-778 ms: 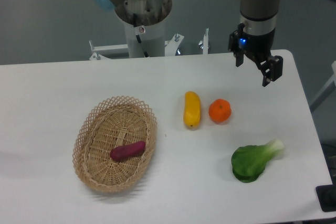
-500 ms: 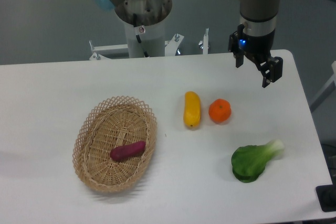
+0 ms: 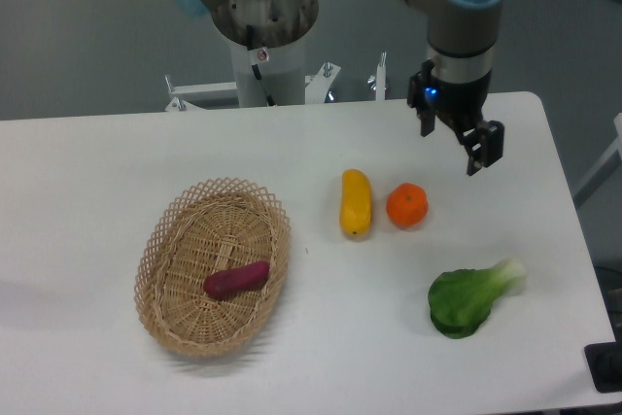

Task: Pick up the sweet potato from the basket
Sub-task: 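Move the open gripper down toward the yellow squash and orange, then swing the gripper over the wicker basket above the purple sweet potato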

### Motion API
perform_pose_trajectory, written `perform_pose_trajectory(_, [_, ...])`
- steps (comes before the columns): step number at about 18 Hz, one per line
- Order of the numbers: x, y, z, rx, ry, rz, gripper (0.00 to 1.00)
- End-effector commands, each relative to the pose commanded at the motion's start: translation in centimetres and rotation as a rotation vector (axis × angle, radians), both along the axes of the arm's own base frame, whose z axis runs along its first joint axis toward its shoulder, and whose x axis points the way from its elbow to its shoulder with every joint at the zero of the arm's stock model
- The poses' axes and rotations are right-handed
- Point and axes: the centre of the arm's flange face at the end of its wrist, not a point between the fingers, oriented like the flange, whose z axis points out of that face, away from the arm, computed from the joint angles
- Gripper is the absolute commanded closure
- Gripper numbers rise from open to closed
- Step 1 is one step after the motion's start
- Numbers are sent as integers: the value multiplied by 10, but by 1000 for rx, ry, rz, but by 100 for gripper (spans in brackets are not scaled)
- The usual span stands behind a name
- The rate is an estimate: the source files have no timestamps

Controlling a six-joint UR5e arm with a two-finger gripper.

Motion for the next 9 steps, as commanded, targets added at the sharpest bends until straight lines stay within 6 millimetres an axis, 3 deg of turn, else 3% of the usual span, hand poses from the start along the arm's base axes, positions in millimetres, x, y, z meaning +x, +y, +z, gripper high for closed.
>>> perform_pose_trajectory(4, [42, 59, -14, 62, 11, 119, 0])
perform_pose_trajectory(9, [100, 122, -48, 84, -20, 167, 0])
